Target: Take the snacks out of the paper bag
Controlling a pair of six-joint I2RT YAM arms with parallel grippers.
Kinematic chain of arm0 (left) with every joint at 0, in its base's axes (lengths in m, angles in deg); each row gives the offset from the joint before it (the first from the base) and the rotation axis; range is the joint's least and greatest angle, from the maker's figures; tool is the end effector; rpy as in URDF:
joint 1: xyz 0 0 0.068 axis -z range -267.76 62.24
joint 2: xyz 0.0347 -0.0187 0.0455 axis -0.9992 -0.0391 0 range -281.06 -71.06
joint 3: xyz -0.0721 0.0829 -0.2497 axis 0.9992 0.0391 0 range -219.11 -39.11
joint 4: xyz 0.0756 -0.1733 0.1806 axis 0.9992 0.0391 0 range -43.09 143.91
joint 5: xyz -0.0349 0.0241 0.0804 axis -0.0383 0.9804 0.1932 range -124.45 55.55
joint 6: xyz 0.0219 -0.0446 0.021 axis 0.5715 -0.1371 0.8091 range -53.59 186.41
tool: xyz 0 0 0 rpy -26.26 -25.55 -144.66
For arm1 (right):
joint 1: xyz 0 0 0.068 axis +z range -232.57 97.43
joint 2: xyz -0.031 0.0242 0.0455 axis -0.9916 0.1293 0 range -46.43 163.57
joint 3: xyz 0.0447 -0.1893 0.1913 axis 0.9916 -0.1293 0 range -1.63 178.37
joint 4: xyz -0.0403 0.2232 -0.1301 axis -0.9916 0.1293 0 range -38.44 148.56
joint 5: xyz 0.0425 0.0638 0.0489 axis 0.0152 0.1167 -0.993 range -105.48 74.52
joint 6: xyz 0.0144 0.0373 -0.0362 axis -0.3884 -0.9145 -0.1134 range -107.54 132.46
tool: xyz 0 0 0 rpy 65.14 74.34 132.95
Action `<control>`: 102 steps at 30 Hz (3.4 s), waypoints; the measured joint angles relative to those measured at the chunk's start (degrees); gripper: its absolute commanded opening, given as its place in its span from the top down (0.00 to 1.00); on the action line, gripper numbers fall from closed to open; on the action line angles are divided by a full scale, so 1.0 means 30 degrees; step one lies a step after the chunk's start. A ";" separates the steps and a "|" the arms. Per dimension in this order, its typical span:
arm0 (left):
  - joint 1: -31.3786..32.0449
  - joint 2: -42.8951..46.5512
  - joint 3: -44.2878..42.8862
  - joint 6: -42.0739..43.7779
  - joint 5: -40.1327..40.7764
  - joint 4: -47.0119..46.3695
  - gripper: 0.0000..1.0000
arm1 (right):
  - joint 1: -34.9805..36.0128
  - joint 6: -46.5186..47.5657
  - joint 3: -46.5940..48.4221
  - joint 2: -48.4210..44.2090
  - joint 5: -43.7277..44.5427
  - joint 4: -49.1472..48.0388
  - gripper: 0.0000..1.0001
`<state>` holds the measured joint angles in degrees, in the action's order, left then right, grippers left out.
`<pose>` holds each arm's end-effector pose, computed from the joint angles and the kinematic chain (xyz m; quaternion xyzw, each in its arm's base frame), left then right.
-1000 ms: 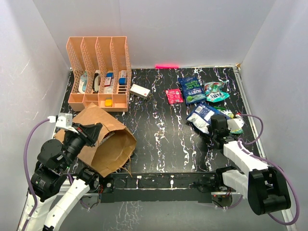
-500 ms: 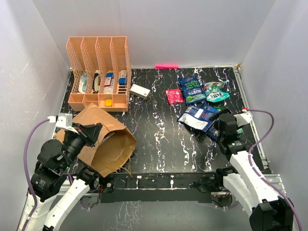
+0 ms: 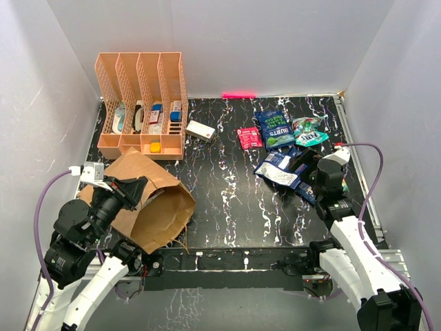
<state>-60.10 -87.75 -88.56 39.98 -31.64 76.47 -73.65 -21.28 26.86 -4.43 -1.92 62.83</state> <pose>0.0452 -0.0217 0.3785 -0.0105 0.6871 -0.3153 0.6545 0.1739 0.0189 0.2457 0.2419 0.8032 0.1021 0.5347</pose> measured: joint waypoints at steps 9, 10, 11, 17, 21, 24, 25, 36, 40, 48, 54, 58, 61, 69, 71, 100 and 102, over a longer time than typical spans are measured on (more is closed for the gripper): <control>0.0000 -0.0109 0.0007 -0.0095 -0.0029 -0.0182 1.00 | 0.0000 -0.0211 -0.0066 0.0583 -0.5253 -0.2747 0.12; 0.0000 -0.0168 0.0000 -0.0095 -0.0073 -0.0219 1.00 | 0.0015 -0.0350 -0.0029 0.1086 -0.6040 -0.3031 0.11; 0.0000 -0.0240 0.0007 -0.0095 -0.0102 -0.0248 1.00 | 0.0124 -0.0495 0.0036 0.1727 -0.6747 -0.3300 0.11; 0.0000 -0.0554 0.0007 -0.0262 -0.0160 -0.0262 1.00 | 0.5093 -0.1413 0.0780 0.5195 -0.7111 -0.3942 0.09; 0.0000 -0.0525 0.0015 -0.0634 -0.0160 -0.0277 1.00 | 1.0928 -0.0685 0.2703 0.7672 -0.5515 -0.4641 0.06; 0.0000 -0.0248 0.0284 -0.1020 -0.0175 -0.0342 1.00 | 1.4717 0.1129 0.3585 0.9107 -0.4102 -0.6288 0.04; 0.0000 -0.0146 0.0379 -0.1137 -0.0197 -0.0335 1.00 | 1.5744 0.2040 0.3563 0.9362 -0.3577 -0.6965 0.04; 0.0000 0.0226 0.0437 -0.1574 -0.0138 -0.0248 1.00 | 2.1478 1.4258 0.4976 1.5467 -0.2455 -1.2874 0.01; 0.0000 0.0211 0.0430 -0.1406 -0.0160 -0.0255 1.00 | 2.2250 1.8855 0.5238 1.7464 -0.3075 -1.5125 0.07; 0.0000 0.0160 0.0393 -0.0903 -0.0670 -0.0401 1.00 | 2.2207 2.6775 0.6805 2.2134 -0.4073 -1.9147 0.18; 0.0000 0.0182 0.0393 -0.0816 -0.1093 -0.0517 1.00 | 2.1617 2.9900 0.9151 2.5121 -0.5144 -1.9547 0.18; 0.0000 0.0204 0.0219 -0.0656 -0.1239 -0.0568 1.00 | 2.1128 3.0862 1.1278 2.6942 -0.6003 -1.9329 0.19; 0.0000 0.0204 -0.0007 -0.0401 -0.1472 -0.0597 1.00 | 2.0728 3.1248 1.2932 2.8028 -0.6528 -1.9001 0.20; 0.0000 0.0262 -0.0423 0.0007 -0.1588 -0.0532 1.00 | 1.9926 3.2305 1.6721 3.1066 -0.7002 -1.8404 0.45; 0.0000 0.0393 -0.0444 0.0007 -0.1588 -0.0525 1.00 | 1.9912 3.2436 1.7303 3.1569 -0.6900 -1.8360 0.57; 0.0000 -0.0619 0.0022 -0.0495 -0.0634 -0.1508 1.00 | 2.0167 1.9963 0.5151 1.9438 -0.6579 -1.9343 0.92; 0.0000 -0.0954 0.0022 -0.0495 -0.0634 -0.1668 1.00 | 2.0167 1.8520 0.4896 1.8761 -0.6754 -1.9190 0.92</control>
<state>-60.10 -90.62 -88.50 38.49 -33.54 71.47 -13.15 34.28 41.55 51.85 -22.18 5.26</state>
